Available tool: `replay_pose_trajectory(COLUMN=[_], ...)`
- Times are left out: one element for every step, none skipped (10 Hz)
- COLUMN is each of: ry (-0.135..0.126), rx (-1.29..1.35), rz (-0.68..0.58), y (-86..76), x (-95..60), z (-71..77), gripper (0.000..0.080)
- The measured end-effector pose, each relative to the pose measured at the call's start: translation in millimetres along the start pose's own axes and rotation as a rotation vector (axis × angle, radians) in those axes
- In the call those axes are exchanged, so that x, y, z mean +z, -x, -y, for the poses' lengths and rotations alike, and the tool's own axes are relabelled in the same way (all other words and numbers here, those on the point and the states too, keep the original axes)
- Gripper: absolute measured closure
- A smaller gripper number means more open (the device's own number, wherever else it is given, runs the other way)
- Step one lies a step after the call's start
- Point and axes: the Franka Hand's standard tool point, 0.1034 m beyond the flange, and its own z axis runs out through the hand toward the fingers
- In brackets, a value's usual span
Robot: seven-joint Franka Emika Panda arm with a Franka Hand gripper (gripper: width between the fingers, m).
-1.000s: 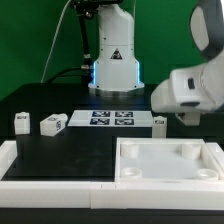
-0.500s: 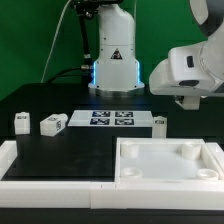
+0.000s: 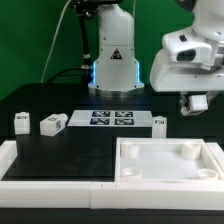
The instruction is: Assemble one leg
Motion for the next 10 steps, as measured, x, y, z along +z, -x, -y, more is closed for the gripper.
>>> replay_pose_trajectory(ry=[-0.009,-0.013,-0.028,-0.04,-0.046,-0.067,-0.071,-0.028,-0.001,0.006], rx=[0.0,0.005,0.0,-0.006,-0.009,-0.016,-0.026,-0.114,-0.151,-0.158], rz=[-0.105,-0.147,-0.277,-0.378,-0.424,-0.573,-0.622,-0.605,-0.633,-0.663], y=[-7.4,-9.2,-21.1,-18.7,-15.5,-20.7,-18.2,-26.7,-53.1,-74.1], x=[-7.8,-15.9,-26.6,-22.0,-18.2,-25.0,-21.4,-26.0,-46.4,-58.8], z=[-2.0,-4.3,-0.4,1.6,2.3,6.4,6.6,-7.2,-27.2,-34.0], gripper=[0.0508,0.0507,0.0507,0.0507,0.0507,0.0507,0.0507,0.0507,0.0507,0.0507])
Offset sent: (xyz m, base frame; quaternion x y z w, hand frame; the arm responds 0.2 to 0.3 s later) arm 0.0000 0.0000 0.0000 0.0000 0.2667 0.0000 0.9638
